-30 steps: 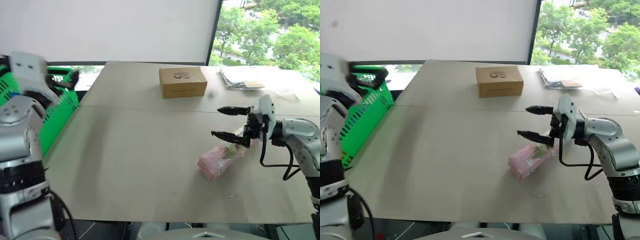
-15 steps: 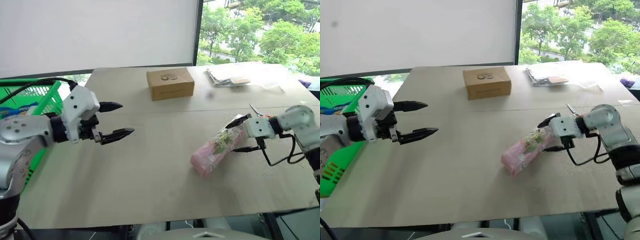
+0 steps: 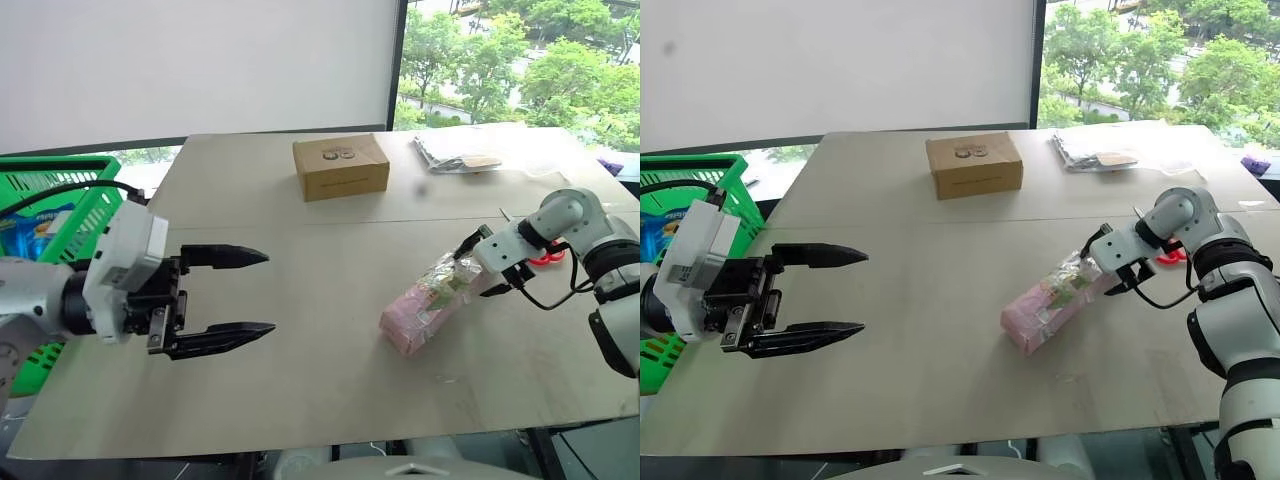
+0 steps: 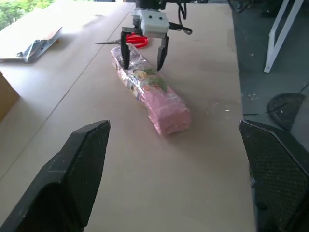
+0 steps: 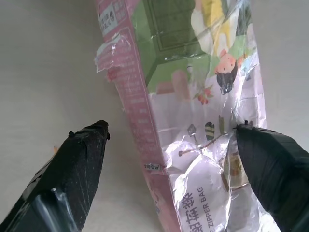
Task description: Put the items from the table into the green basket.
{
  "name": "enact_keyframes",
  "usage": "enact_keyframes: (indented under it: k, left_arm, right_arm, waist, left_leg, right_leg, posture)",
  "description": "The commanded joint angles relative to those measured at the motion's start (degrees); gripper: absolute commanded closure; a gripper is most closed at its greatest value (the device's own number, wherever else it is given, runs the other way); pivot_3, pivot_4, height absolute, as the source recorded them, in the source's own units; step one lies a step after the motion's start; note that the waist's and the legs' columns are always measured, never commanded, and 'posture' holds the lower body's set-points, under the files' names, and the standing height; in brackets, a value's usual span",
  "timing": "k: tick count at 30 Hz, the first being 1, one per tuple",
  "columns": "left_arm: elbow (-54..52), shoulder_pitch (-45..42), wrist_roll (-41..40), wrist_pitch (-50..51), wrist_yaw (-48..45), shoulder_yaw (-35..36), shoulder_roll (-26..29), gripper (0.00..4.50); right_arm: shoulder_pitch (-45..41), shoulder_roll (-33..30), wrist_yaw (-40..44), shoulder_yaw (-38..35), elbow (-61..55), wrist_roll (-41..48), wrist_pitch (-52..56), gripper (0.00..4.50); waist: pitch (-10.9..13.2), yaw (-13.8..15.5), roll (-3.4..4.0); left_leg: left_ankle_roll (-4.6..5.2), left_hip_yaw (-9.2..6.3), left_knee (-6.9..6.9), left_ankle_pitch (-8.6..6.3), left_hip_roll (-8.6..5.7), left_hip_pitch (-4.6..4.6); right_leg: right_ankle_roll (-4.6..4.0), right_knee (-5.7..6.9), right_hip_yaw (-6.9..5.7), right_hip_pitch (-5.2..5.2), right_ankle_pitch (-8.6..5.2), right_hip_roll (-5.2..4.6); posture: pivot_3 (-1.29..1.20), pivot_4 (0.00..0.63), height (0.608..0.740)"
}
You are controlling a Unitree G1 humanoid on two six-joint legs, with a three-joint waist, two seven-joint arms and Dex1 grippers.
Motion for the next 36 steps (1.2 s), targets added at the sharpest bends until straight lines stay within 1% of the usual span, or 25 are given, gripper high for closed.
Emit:
enact_keyframes:
  k: [1, 4, 6, 12, 13, 14, 15, 16, 17, 19, 20, 21, 22, 23, 26, 29, 32, 36]
  left_arm:
    - [-0.86, -0.38, -1.44, -0.69, -0.33, 2.34, 0.99, 0.09]
    - [-1.31, -1.3, -2.13, -0.96, 1.23, 1.12, 0.54, 0.09]
    - [-1.07, -1.59, -1.72, -1.41, 1.82, 0.2, 0.4, 0.09]
    - [-0.74, -1.72, -0.94, -2.85, 2.89, -0.66, -0.34, 0.09]
    - [-0.7, -1.58, -0.81, -3.1, 2.83, -0.64, -0.37, 0.0]
    - [-0.65, -1.48, -0.84, -3.25, 2.81, -0.54, -0.42, 0.0]
    - [-0.55, -1.37, -0.81, -3.41, 2.8, -0.48, -0.44, 0.0]
    - [-0.45, -1.27, -0.75, -3.59, 2.77, -0.48, -0.45, 0.0]
    - [-0.44, -1.1, -0.76, -3.76, 2.73, -0.42, -0.51, 0.0]
    - [-0.35, -0.94, -0.85, -4.03, 2.68, -0.49, -0.57, 0.0]
    - [-0.27, -0.92, -0.84, -4.16, 2.67, -0.58, -0.59, 0.0]
    - [-0.19, -0.93, -0.82, -4.29, 2.7, -0.69, -0.62, 0.0]
    - [0.03, -1.06, -0.78, -4.47, 2.89, -0.88, -0.78, 0.0]
    - [0.31, -1.2, -0.7, -4.68, 3.37, -1.08, -1.2, 0.0]
    - [1.99, -2.58, -2.04, -5.36, 6.72, -1.3, -4.27, 0.0]
    - [2.82, -3.93, -0.46, -6.81, 9.94, -2.29, -6.79, 0.0]
    - [4.63, -9.05, -6.95, -6.98, 16.36, -2.56, -11.74, 0.0]
    - [6.32, -13.31, -10.62, -6.82, 20.99, -3.47, -14.62, 0.0]
  right_arm:
    - [-2.28, 0.79, -0.77, -0.04, 1.43, -1.62, -1.48, 0.0]
    - [-3.33, 1.53, -3.92, -0.64, 1.55, -2.15, -2.25, 0.0]
    - [-4.15, 1.62, -8.36, -0.09, 1.44, -4.31, -2.81, 0.0]
    - [-3.58, 1.75, -10.26, 0.34, 2.23, -6.49, -3.12, 0.0]
    - [-3.56, 1.75, -10.38, 0.34, 2.32, -6.74, -3.19, 0.56]
    - [-3.52, 1.82, -10.47, 0.14, 2.38, -6.7, -3.13, 0.85]
    - [-3.49, 1.88, -10.63, -0.07, 2.42, -6.65, -3.11, 1.38]
    - [-3.51, 1.94, -10.86, -0.22, 2.46, -6.66, -3.13, 1.78]
    - [-3.54, 1.95, -11.04, -0.32, 2.46, -6.66, -3.17, 2.36]
    - [-3.67, 1.97, -11.12, -0.4, 2.49, -6.65, -3.12, 3.2]
    - [-3.71, 1.97, -11.02, -0.55, 2.47, -6.45, -3.13, 3.74]
    - [-3.72, 2.01, -10.87, -0.9, 2.44, -5.96, -3.14, 4.14]
    - [-3.72, 2.4, -10.13, -1.88, 2.33, -4.5, -2.74, 4.34]
    - [-3.59, 3.48, -8.29, -4.15, 1.95, -1.01, -1.26, 4.33]
    - [-2.97, 7.86, -2.74, -12.04, -1.29, 10.54, 7.32, 4.33]
    - [-0.8, 11.85, 1.47, -18.65, -10.04, 21.53, 21.58, 4.33]
    - [4.2, 14.44, 1.03, -21.97, -28.32, 32.32, 45.12, 4.33]
    - [9.45, 15.0, -4.03, -23.36, -49.88, 43.37, 69.75, 4.33]
  waist:
    - [0.0, 0.01, 0.0]
    - [0.0, -0.01, 0.01]
    - [0.01, -0.04, 0.02]
    - [0.02, -0.02, 0.03]
    - [0.02, -0.02, 0.03]
    - [0.02, -0.03, 0.03]
    - [0.02, -0.03, 0.03]
    - [0.02, -0.04, 0.03]
    - [0.01, -0.05, 0.03]
    - [0.01, -0.13, 0.03]
    - [0.01, -0.15, 0.03]
    - [0.01, -0.15, 0.02]
    - [0.01, -0.15, 0.02]
    - [0.01, -0.14, 0.03]
    - [0.02, -0.62, 0.05]
    - [0.06, -0.8, 0.11]
    - [0.08, 0.29, 0.14]
    - [0.08, 1.85, 0.14]
  left_leg:
    - [0.0, 0.0, 0.01, 0.0, 0.0, 0.0]
    - [-0.01, -0.02, 0.01, 0.0, 0.01, 0.0]
    - [-0.01, -0.01, 0.0, 0.0, 0.01, -0.01]
    - [-0.01, 0.01, -0.02, 0.0, 0.0, -0.04]
    - [-0.01, 0.01, -0.02, 0.0, 0.0, -0.04]
    - [-0.01, 0.01, -0.02, 0.0, 0.0, -0.03]
    - [-0.01, 0.01, -0.02, 0.0, 0.0, -0.03]
    - [-0.01, 0.01, -0.02, 0.0, -0.01, -0.02]
    - [-0.01, 0.01, -0.02, 0.0, 0.0, -0.02]
    - [-0.01, 0.02, -0.02, 0.0, 0.0, -0.01]
    - [-0.01, 0.02, -0.02, 0.0, 0.0, 0.0]
    - [-0.01, 0.02, -0.02, 0.0, 0.0, 0.0]
    - [-0.01, 0.02, -0.02, 0.0, 0.0, 0.0]
    - [-0.01, 0.02, -0.02, 0.0, 0.0, 0.0]
    - [-0.01, 0.07, -0.02, 0.0, 0.05, 0.01]
    - [-0.01, 0.06, -0.02, 0.0, 0.17, 0.0]
    - [-0.02, -0.06, -0.02, 0.0, 0.17, -0.13]
    - [-0.02, -0.19, -0.02, -0.02, 0.12, -0.25]
  right_leg:
    - [0.0, 0.0, 0.0, 0.0, 0.0, 0.0]
    - [0.0, 0.01, 0.01, 0.0, 0.0, -0.01]
    - [-0.01, 0.02, 0.03, -0.01, 0.0, -0.05]
    - [-0.01, 0.01, 0.08, -0.04, 0.01, -0.05]
    - [-0.01, 0.01, 0.08, -0.04, 0.01, -0.05]
    - [-0.01, 0.01, 0.09, -0.04, 0.01, -0.05]
    - [-0.02, 0.01, 0.08, -0.04, 0.0, -0.04]
    - [-0.02, 0.01, 0.08, -0.03, 0.0, -0.03]
    - [-0.02, 0.01, 0.09, -0.03, 0.0, -0.03]
    - [-0.02, 0.02, 0.09, -0.03, 0.0, -0.02]
    - [-0.02, 0.02, 0.1, -0.03, 0.0, -0.02]
    - [-0.02, 0.02, 0.1, -0.03, 0.0, -0.02]
    - [-0.01, 0.02, 0.09, -0.03, 0.0, -0.01]
    - [-0.01, 0.02, 0.09, -0.02, 0.0, 0.0]
    - [-0.01, 0.03, 0.14, -0.03, 0.01, 0.02]
    - [0.11, 0.07, 0.14, -0.07, 0.13, 0.09]
    - [0.15, 0.07, 0.05, -0.16, 0.16, 0.06]
    - [0.16, 0.02, -0.09, -0.2, 0.16, -0.04]
  posture:
    - [0.22, 0.0, 0.724]
    - [0.22, 0.0, 0.724]
    - [0.22, 0.0, 0.724]
    - [0.21, 0.0, 0.724]
    - [0.21, 0.0, 0.724]
    - [0.21, 0.0, 0.724]
    - [0.21, 0.0, 0.724]
    - [0.21, 0.0, 0.724]
    - [0.21, 0.0, 0.724]
    - [0.21, 0.0, 0.724]
    - [0.2, 0.0, 0.724]
    - [0.2, 0.0, 0.724]
    - [0.2, 0.0, 0.724]
    - [0.2, 0.0, 0.724]
    - [0.19, 0.0, 0.724]
    - [0.19, 0.0, 0.724]
    - [0.19, 0.0, 0.724]
    - [0.19, 0.0, 0.724]
